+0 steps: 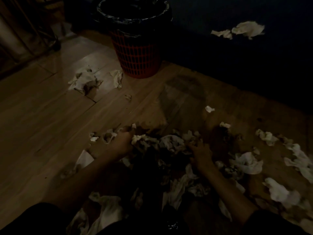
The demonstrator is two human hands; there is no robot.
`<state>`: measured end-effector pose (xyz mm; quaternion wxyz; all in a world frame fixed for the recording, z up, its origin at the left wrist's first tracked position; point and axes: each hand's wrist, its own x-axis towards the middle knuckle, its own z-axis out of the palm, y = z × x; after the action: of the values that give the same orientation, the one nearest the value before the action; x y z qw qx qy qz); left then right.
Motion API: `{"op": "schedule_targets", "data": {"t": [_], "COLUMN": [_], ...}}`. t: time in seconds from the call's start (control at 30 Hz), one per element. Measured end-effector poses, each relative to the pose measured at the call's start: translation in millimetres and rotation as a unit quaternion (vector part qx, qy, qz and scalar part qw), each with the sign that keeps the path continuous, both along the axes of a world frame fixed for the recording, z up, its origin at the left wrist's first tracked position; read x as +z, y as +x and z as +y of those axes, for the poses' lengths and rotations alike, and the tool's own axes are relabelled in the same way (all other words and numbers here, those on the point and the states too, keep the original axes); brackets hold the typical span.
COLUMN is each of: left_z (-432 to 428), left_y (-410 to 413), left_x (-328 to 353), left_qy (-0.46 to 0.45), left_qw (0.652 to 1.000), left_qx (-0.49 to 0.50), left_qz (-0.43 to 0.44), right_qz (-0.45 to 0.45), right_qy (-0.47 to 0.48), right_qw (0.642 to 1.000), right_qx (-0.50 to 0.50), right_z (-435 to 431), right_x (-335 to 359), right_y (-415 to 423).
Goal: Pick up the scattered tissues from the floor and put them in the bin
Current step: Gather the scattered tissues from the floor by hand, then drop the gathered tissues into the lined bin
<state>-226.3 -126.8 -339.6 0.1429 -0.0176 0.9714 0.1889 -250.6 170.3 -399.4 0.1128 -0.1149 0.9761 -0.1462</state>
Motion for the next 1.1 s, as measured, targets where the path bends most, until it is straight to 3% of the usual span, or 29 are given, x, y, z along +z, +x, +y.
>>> {"op": "schedule_targets", "data": {"t": [0.13,0.37,0.57,0.73,0.97,1.1], "left_z": [11,6,-20,-48,-89,-106], "left_y": [15,17,-20,-71,-173,-246], "left_x": [-7,4,56,127,233,285], "left_qy": [-0.003,0.021,-0.013,0.001,-0.045,-0.001], "left_qw": [0.999,1.0,0.993,0.982,0.957,0.931], "left_qx": [-0.029,0.01,0.076,0.091,0.099,0.065], "left_qz": [-0.036,-0.008,0.086,0.163,0.268,0.359], "right_qz": [0.061,0.016,0.059,0.119,0.203,0.252], "right_qy": [-0.099,-0.207,-0.29,-0.27,-0.283,-0.329], "right_qw": [0.993,0.978,0.955,0.952,0.926,0.901], "right_qx": [-0.018,-0.009,0.021,0.08,0.146,0.127], "right_z": [-13,-44,-99,-139,-200,-247], "right_x": [3,30,89,150,247,299], "right_y": [23,-10,-73,-145,-261,-336]}}
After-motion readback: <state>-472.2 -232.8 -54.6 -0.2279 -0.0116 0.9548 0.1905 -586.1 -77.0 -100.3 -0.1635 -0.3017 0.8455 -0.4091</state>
